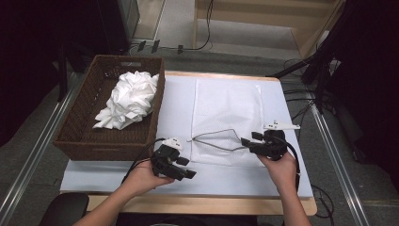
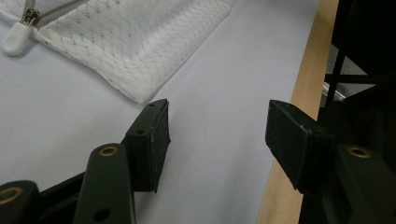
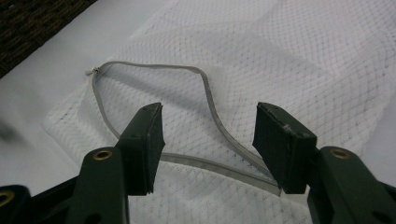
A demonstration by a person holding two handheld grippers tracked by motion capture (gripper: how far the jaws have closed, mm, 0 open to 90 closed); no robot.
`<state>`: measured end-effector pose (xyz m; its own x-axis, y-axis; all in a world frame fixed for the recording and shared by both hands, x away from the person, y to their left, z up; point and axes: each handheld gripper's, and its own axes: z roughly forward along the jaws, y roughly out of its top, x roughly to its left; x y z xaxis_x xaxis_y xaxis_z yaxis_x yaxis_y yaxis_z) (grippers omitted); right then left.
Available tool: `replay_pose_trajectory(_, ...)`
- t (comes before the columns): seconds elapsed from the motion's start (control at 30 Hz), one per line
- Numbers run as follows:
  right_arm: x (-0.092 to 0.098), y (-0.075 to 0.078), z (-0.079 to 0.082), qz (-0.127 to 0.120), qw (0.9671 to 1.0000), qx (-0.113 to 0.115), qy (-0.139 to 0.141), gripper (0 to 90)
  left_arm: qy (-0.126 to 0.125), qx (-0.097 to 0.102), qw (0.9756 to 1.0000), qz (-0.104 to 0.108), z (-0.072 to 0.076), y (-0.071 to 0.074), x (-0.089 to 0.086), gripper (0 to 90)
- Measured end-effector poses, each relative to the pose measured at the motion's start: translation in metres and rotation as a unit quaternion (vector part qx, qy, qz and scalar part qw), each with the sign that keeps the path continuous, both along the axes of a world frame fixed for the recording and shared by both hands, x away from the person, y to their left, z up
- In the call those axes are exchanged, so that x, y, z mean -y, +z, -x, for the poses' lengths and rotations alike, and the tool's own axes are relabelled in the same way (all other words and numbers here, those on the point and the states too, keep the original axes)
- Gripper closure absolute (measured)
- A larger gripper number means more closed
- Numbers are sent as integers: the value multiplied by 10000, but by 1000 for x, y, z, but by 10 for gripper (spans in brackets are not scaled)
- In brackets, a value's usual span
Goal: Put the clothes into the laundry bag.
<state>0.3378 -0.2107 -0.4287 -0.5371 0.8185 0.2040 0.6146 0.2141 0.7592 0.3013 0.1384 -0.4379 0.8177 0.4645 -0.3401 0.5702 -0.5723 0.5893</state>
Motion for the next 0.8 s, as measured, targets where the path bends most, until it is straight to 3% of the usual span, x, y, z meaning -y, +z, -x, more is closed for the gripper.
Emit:
replay_pose_trajectory(0.17,-2,0,0,58,10000,-48,28,433,16,37,10000,6,-2,0,-1,387)
replay_pose_trajectory(0.33,-5,-1,2,259,9996,-12,127,421,-56,200,9998,-14,-2,1,0,356)
replay_pose_trajectory(0.57,-5,-2,3,247,9996,-18,129,407,-125,204,9997,-1,-2,0,3,331)
replay_pose_trajectory(0.8,-3,-2,3,210,9997,-39,107,397,-161,340,9991,-199,-1,-1,4,331)
